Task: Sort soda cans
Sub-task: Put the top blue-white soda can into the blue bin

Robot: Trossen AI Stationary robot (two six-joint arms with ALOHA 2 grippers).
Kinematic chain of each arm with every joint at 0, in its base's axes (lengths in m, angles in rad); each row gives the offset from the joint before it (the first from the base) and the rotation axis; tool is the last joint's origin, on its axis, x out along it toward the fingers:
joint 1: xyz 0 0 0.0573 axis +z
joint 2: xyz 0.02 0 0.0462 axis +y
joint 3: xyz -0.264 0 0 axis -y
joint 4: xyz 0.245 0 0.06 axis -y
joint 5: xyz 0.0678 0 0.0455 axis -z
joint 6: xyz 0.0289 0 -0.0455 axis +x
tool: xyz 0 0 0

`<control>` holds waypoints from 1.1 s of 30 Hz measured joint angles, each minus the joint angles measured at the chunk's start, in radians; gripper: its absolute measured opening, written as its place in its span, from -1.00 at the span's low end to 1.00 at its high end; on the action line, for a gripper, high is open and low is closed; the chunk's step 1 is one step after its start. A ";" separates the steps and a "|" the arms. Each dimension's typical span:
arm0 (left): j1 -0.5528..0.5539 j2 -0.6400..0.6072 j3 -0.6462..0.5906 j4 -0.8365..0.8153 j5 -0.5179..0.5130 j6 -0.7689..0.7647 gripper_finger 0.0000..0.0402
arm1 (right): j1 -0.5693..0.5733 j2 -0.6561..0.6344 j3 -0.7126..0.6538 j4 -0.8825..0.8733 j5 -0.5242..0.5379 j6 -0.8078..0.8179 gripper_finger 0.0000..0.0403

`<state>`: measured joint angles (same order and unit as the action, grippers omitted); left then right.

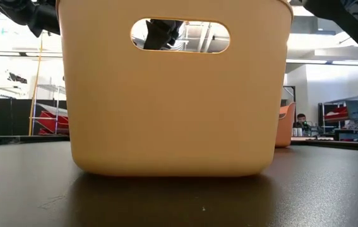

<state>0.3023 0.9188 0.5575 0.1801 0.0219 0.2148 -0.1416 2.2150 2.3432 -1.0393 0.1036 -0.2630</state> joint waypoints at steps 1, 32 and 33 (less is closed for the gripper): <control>0.000 0.000 0.000 0.001 0.000 -0.002 0.92 | 0.001 0.000 0.000 0.000 0.000 0.000 0.37; 0.060 -0.200 -0.054 0.063 -0.062 -0.141 0.53 | -0.075 -0.200 -0.013 0.001 -0.193 0.213 0.89; 0.060 -0.224 -0.065 0.065 -0.057 -0.151 0.53 | -0.081 -0.210 -0.025 0.003 -0.223 0.220 0.89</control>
<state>0.3621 0.6946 0.4928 0.2456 -0.0347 0.0639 -0.2223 2.0046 2.3182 -1.0363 -0.1196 -0.0425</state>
